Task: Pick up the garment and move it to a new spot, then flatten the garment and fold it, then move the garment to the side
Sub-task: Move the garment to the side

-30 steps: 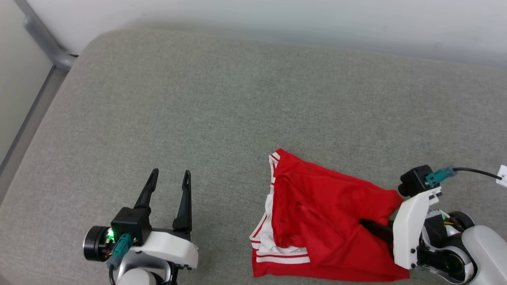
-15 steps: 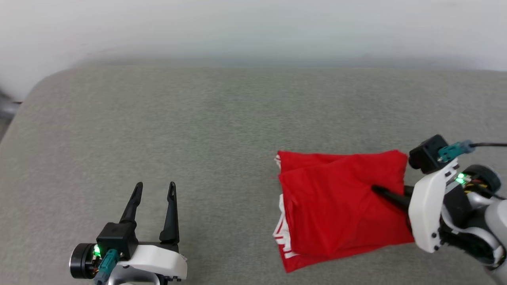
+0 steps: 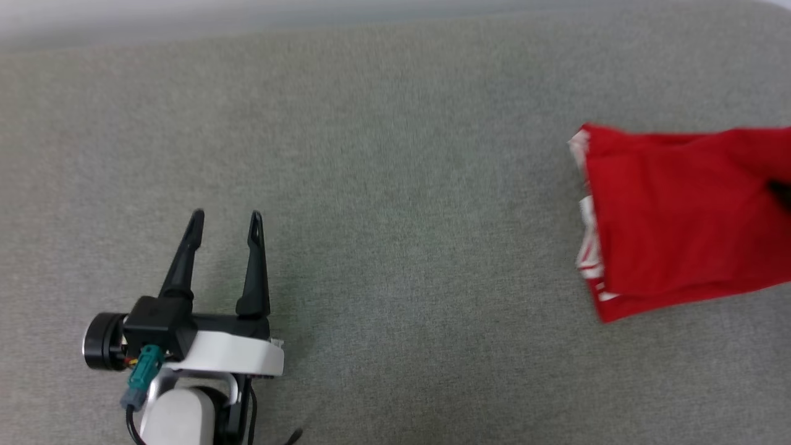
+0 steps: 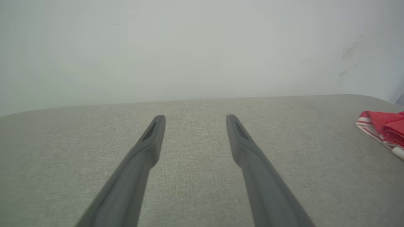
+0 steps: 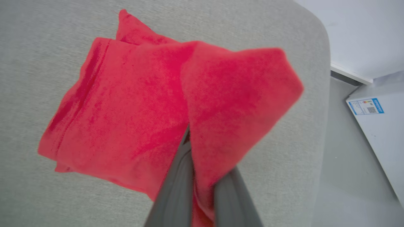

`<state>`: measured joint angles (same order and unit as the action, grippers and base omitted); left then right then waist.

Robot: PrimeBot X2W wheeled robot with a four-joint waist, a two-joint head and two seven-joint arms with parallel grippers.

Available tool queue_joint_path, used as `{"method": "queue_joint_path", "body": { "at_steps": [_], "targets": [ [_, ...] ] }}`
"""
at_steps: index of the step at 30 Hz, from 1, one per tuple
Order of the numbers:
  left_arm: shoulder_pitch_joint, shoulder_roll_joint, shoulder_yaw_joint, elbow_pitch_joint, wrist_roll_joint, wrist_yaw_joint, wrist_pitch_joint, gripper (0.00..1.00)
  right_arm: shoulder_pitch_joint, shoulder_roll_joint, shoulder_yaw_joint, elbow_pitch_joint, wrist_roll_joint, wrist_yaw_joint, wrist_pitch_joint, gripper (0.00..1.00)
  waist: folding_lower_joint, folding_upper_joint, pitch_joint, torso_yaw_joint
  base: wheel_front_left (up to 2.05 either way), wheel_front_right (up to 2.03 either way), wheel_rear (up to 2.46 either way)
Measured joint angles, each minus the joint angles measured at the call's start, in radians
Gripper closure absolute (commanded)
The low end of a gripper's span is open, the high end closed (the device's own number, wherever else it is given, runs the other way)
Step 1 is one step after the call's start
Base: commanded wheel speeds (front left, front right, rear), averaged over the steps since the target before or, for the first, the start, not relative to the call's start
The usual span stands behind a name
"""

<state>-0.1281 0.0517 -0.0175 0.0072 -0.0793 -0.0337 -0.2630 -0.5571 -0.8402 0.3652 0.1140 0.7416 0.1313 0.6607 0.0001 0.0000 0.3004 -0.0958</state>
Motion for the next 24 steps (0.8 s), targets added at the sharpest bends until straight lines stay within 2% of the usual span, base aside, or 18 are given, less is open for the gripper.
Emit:
{"method": "queue_joint_path", "body": {
  "at_steps": [9,12,17,24],
  "targets": [
    [-0.094,0.003,0.010,-0.059,0.019,-0.028,0.000,0.00,-0.061,-0.086,-0.178,0.152,-0.159,0.000,0.016,1.00,0.0001,0.0000,0.183,-0.002,0.00,0.00,0.00],
    [-0.121,0.005,0.011,-0.071,0.023,-0.035,0.000,0.00,-0.086,-0.072,-0.273,0.198,-0.190,0.000,-0.002,1.00,0.0002,0.0000,0.236,0.003,0.00,0.00,0.00],
    [-0.149,0.006,0.011,-0.086,0.031,-0.043,0.000,0.00,-0.120,-0.042,-0.366,0.246,-0.269,0.000,-0.016,1.00,0.0002,0.0000,0.302,0.015,0.00,0.00,0.00],
    [-0.164,0.007,0.014,-0.091,0.033,-0.046,0.000,0.00,-0.136,-0.011,-0.484,0.308,-0.402,0.000,0.002,1.00,0.0001,0.0000,0.332,0.033,0.00,0.00,0.00]
  ]
}}
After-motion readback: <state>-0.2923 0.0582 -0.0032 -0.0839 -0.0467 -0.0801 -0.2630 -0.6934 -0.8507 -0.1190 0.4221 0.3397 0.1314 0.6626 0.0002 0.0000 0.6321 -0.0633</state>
